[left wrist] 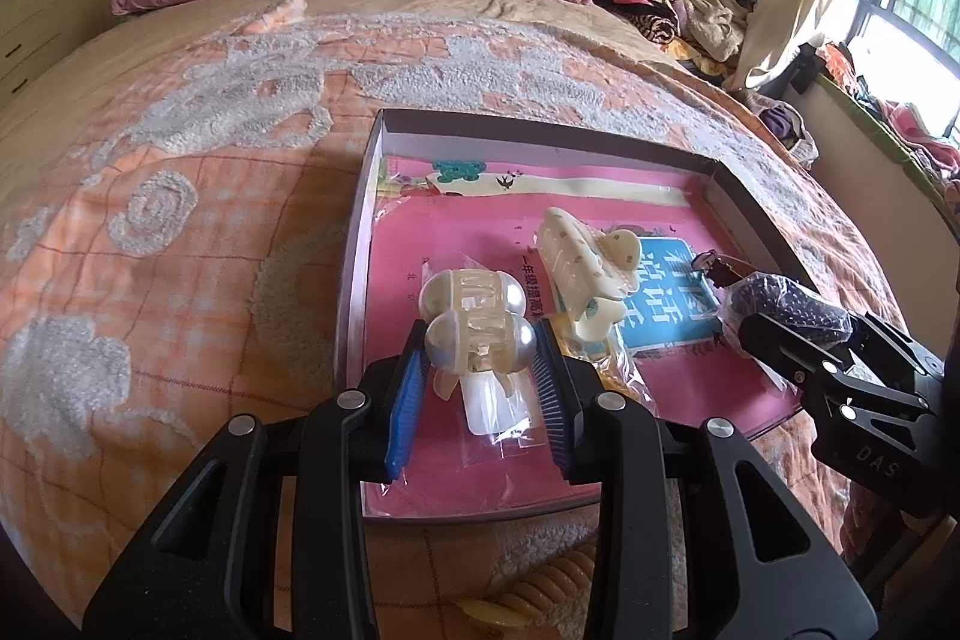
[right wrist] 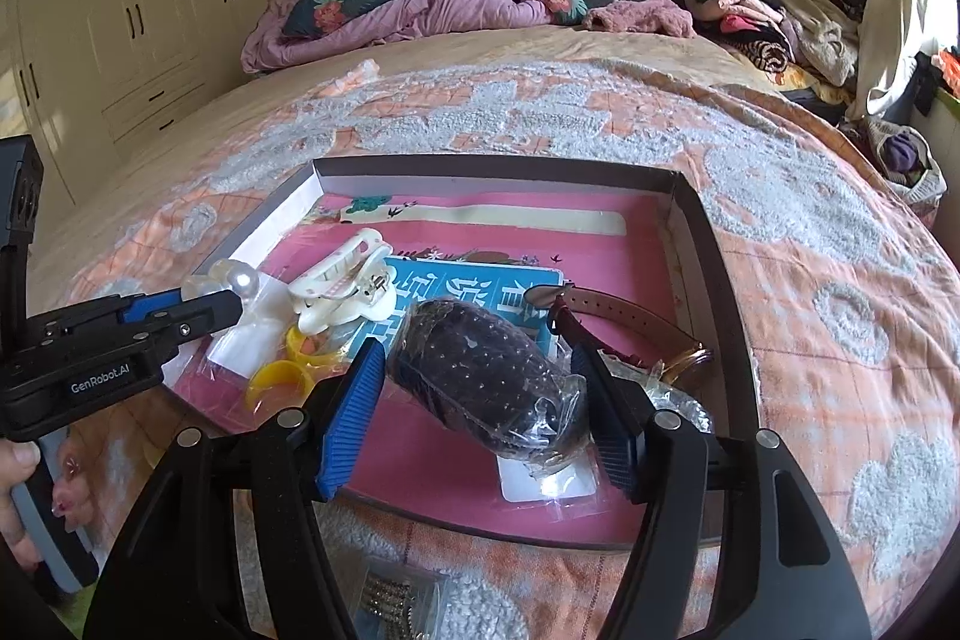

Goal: Organize jewelry
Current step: 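Open left tool to release the pearl case while right tool releases the black bag, then move left tool to the coiled tan hair tie while right tool approaches the clear stud box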

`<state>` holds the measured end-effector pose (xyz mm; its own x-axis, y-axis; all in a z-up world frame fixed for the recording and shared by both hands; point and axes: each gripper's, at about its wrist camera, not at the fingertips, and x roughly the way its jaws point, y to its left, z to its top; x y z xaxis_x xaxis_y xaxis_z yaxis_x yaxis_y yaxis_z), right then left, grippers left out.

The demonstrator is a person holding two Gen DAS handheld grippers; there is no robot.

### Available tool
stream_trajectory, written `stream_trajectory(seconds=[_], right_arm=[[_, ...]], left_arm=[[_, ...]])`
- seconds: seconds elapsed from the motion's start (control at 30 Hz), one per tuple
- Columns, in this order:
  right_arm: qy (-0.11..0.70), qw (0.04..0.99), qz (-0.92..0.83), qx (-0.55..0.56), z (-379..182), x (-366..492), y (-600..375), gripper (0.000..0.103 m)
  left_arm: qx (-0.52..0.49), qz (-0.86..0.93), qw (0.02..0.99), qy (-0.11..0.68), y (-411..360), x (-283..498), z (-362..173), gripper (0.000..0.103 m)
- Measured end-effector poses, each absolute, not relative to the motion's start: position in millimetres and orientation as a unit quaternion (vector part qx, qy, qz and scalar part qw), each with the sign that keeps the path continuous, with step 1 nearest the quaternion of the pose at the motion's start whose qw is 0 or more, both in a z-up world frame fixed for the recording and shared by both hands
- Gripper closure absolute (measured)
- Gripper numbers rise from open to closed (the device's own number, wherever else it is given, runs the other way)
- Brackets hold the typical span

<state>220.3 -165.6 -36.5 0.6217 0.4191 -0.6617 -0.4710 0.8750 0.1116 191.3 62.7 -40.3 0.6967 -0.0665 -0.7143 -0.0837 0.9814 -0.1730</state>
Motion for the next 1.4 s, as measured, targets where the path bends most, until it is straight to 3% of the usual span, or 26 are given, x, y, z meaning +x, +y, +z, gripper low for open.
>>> stream_trajectory(seconds=[0.1, 0.3, 0.53, 0.7, 1.4], right_arm=[[0.356, 0.900, 0.251, -0.027, -35.3, 218.7, -169.8, 0.035], [0.345, 0.905, 0.249, -0.006, -25.6, 208.9, -182.5, 0.021], [0.325, 0.911, 0.251, 0.030, -7.1, 187.0, -202.1, 0.010], [0.313, 0.912, 0.260, 0.043, 4.8, 170.7, -212.1, 0.009], [0.351, 0.897, 0.269, 0.023, -7.4, 132.3, -212.2, 0.008]], left_arm=[[-0.096, 0.006, 0.917, 0.388, 62.2, 191.1, -38.6, 0.075], [-0.095, 0.006, 0.921, 0.377, 61.7, 183.6, -29.2, 0.063], [-0.090, 0.010, 0.932, 0.351, 57.9, 167.7, -9.0, 0.032], [-0.090, 0.016, 0.936, 0.340, 57.7, 154.8, -0.3, 0.022], [-0.063, 0.014, 0.929, 0.363, 56.2, 111.8, -12.0, 0.015]])
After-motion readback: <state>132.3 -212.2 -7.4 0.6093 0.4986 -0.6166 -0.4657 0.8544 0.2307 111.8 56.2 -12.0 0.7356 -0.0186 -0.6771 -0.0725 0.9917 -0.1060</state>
